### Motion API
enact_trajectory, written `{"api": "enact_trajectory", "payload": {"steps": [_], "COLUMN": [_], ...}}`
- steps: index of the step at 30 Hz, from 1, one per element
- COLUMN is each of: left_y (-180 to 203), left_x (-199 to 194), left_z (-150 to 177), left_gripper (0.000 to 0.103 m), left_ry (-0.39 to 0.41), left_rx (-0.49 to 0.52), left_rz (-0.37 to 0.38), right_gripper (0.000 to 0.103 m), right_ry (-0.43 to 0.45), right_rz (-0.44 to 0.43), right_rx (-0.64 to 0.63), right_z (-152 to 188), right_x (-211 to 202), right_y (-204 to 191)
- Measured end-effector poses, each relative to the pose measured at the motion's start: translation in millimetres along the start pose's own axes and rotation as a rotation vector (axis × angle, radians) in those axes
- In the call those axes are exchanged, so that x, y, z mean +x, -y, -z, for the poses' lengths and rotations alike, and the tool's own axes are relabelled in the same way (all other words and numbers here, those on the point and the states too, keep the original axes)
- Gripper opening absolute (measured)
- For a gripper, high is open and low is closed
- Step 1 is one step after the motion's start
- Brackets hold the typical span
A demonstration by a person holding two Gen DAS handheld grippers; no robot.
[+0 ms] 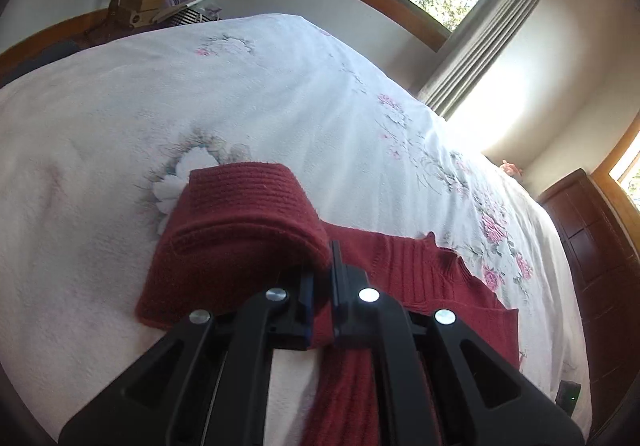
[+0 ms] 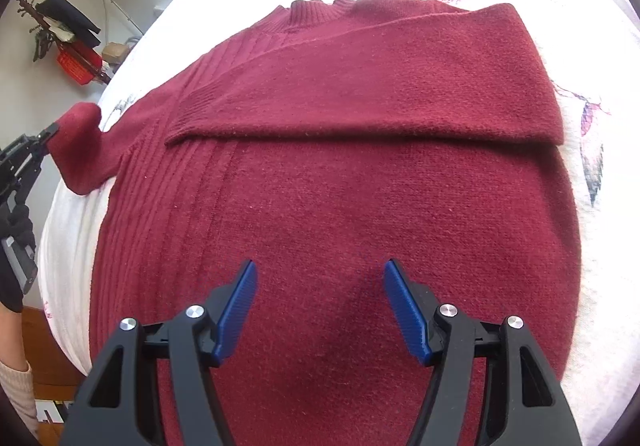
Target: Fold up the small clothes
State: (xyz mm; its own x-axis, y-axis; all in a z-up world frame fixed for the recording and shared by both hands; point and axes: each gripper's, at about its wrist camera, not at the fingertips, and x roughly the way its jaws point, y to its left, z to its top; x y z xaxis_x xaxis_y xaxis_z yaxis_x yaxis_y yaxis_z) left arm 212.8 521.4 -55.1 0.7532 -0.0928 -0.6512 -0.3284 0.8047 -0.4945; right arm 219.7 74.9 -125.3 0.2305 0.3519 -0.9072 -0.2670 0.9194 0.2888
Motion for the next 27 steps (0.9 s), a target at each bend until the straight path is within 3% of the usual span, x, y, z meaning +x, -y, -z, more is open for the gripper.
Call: {"api": "enact_trajectory", "payload": {"steps": [5,10,21,25,27], "left_y": [49.3,76.5,44.7,40.0,37.4], "left_x": [31.9,65.8,112.8,111.4,103.0], "left_z": [30.0,58.8,94.2,98.6,98.7], "left_gripper": [0.004,0.004,0.005,0.009,0.011], "left_ry": [-0.052,-0.107,-0.247,-0.29,-0.333], "left_rx": [0.034,0.098,0.089,0.105,0.091], "left_rz": [0.071,0.062,-0.013,0.008,0.063], "right_gripper": [0.067,0.066,0.066,0.067,0.068], "right_ry": [0.008,0.001,-0.011,-0.021,-0.031], "right_rz": [0.003,-0.014,-0.007,0.011,0.025], "right_rx": [0.01,0.036,0.033,0.033,0.03], "right_z": [5.2,8.7,8.4,5.7,2.6], "right_x": [-6.2,-3.0,3.9,8.7,10.0], "right_y": [12.5,24.9,27.2,23.0,19.8]}}
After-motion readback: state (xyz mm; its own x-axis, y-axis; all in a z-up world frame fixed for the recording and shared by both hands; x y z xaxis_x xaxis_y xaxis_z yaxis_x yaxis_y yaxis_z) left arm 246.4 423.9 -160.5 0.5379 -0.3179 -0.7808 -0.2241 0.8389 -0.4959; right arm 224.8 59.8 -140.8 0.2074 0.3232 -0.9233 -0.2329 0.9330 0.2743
